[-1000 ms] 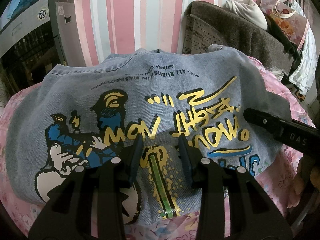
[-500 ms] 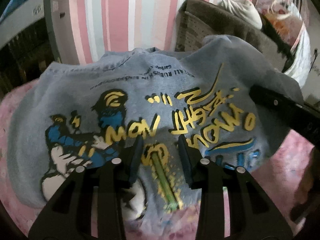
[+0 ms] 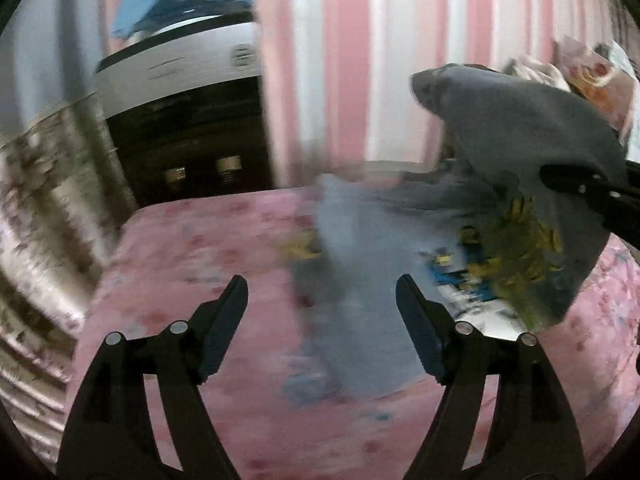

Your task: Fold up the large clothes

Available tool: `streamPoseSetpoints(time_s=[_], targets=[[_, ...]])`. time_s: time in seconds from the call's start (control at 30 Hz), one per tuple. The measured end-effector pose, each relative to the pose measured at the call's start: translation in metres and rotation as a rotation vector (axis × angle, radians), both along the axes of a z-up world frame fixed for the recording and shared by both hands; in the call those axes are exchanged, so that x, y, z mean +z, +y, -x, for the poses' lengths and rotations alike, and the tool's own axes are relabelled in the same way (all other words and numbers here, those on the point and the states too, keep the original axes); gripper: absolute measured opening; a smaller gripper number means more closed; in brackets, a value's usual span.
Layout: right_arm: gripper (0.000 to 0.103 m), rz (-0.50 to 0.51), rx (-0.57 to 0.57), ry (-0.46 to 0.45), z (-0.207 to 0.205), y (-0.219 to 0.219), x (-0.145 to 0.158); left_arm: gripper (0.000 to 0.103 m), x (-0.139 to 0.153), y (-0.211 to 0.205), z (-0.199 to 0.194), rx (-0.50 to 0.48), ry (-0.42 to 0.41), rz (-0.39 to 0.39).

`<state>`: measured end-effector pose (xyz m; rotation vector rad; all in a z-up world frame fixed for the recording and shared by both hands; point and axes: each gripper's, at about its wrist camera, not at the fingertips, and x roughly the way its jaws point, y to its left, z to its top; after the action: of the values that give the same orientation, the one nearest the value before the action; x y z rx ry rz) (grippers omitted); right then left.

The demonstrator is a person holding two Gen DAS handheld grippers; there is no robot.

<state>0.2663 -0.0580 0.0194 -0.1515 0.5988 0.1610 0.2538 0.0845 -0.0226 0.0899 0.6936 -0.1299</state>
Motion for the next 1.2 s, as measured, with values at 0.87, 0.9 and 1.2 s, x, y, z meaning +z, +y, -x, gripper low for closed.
streamPoseSetpoints(time_s=[0.87,0.9,1.2], targets=[[0.066,-0.044,0.105,0.116,0.053,0.001,-0.031,0.087,-0.029,0.053,0.018,0.106,0.059,0.01],[0.066,-0.056,0.082,0.116,0.052,-0.011,-0.031,0.087,-0.029,0.05,0.017,0.104,0.063,0.015],[0.065,-0.272,-0.091,0.11,0.035,-0.105,-0.05,0.088,-0.006,0.016,0.003,0.057,0.045,0.069]])
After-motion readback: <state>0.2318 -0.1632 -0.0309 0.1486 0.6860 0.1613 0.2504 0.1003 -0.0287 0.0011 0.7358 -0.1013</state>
